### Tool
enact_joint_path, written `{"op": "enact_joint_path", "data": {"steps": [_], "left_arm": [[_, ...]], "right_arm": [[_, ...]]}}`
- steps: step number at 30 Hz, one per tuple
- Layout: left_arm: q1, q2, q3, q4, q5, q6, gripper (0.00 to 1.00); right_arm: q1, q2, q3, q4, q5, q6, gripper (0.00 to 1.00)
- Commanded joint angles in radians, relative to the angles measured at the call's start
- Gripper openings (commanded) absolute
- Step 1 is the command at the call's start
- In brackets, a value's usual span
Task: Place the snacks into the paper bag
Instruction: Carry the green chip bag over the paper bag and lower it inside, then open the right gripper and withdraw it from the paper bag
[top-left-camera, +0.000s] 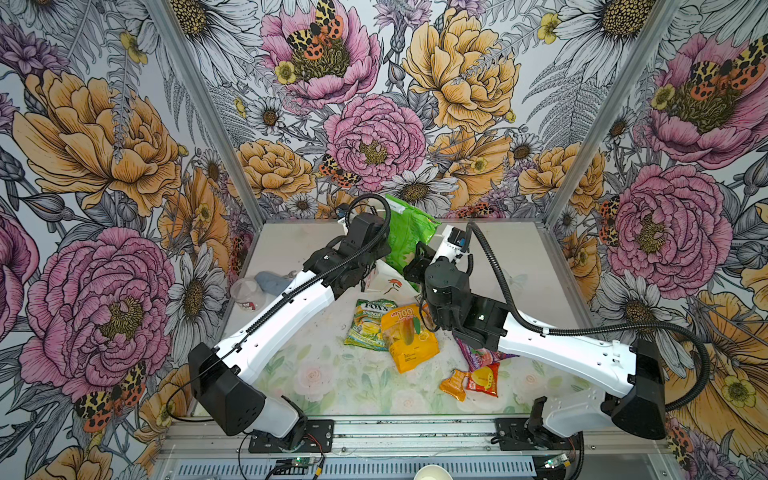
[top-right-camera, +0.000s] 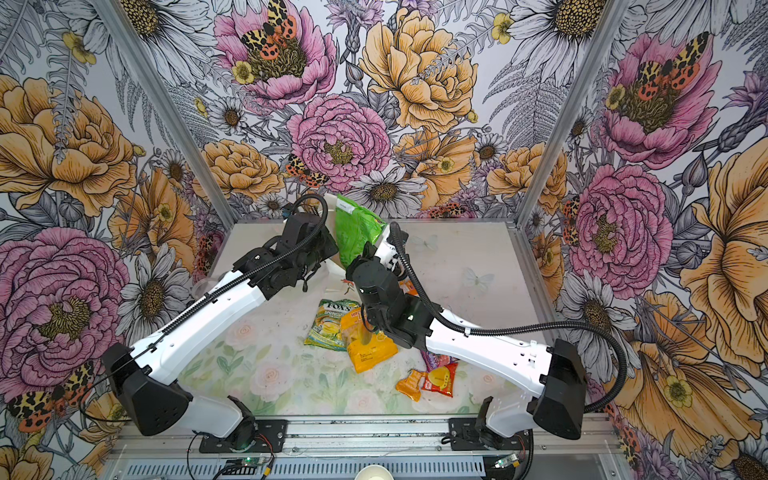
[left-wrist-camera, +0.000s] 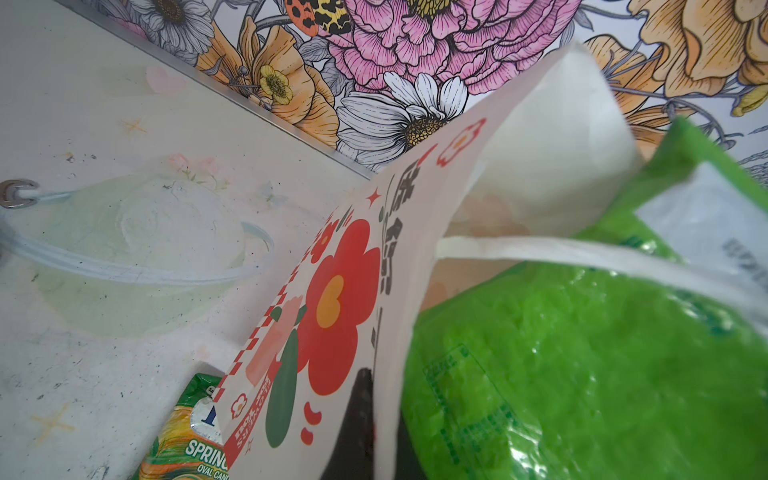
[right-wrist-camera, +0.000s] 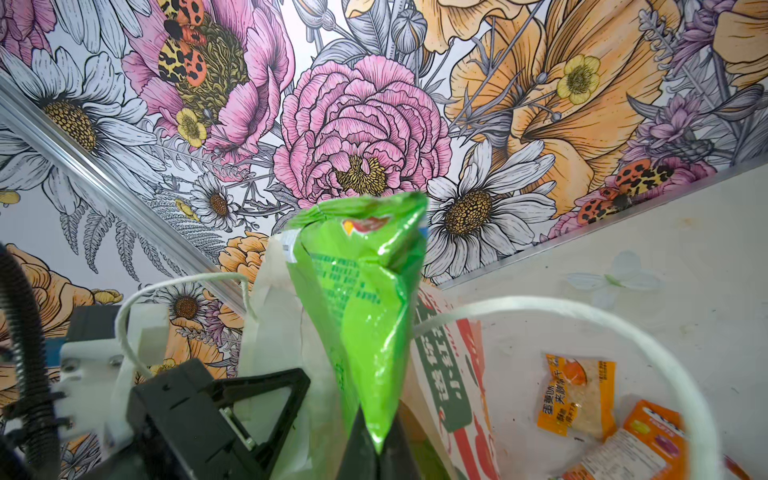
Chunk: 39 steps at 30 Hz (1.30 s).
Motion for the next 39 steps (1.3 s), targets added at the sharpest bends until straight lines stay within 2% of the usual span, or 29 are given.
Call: {"op": "enact_joint_path", "data": {"steps": [1, 3, 6, 8, 11, 19, 26, 30, 33, 36, 39], "left_arm": [[0.002, 0.016, 0.038, -0.006, -0.028, 0.024, 0.00], [0.005, 0.018, 0.040, -0.004, -0.027, 0.033, 0.00], [0.006, 0.021, 0.051, -0.003, -0.027, 0.059, 0.00], [0.007, 0.024, 0.060, -0.001, -0.021, 0.080, 0.00], [0.005, 0.029, 0.074, 0.007, -0.008, 0.114, 0.00], [0.016, 0.015, 0.075, 0.033, -0.002, 0.239, 0.00], [0.167, 0.000, 0.069, 0.002, 0.105, 0.324, 0.00], [0.277, -0.014, 0.053, -0.038, 0.178, 0.305, 0.00], [0.353, -0.034, 0.017, -0.052, 0.280, 0.286, 0.00], [0.401, -0.058, -0.013, -0.081, 0.312, 0.284, 0.00], [0.434, -0.082, -0.034, -0.118, 0.314, 0.294, 0.00]], "right_arm": [[0.027, -0.015, -0.018, 0.095, 0.012, -0.031, 0.00], [0.030, -0.007, -0.012, 0.080, 0.003, -0.032, 0.03], [0.029, 0.004, 0.001, 0.044, -0.034, -0.033, 0.20], [0.028, 0.006, 0.010, 0.006, -0.057, -0.026, 0.25], [0.016, -0.004, 0.017, -0.025, -0.092, -0.030, 0.29], [-0.064, -0.080, 0.022, -0.117, -0.221, -0.059, 0.34], [-0.116, -0.177, 0.035, -0.269, -0.353, -0.099, 0.44], [-0.121, -0.228, 0.033, -0.355, -0.373, -0.141, 0.52], [-0.138, -0.259, 0.009, -0.413, -0.382, -0.173, 0.59], [-0.163, -0.281, -0.036, -0.466, -0.396, -0.165, 0.64], [-0.177, -0.280, -0.098, -0.501, -0.430, -0.098, 0.65]]}}
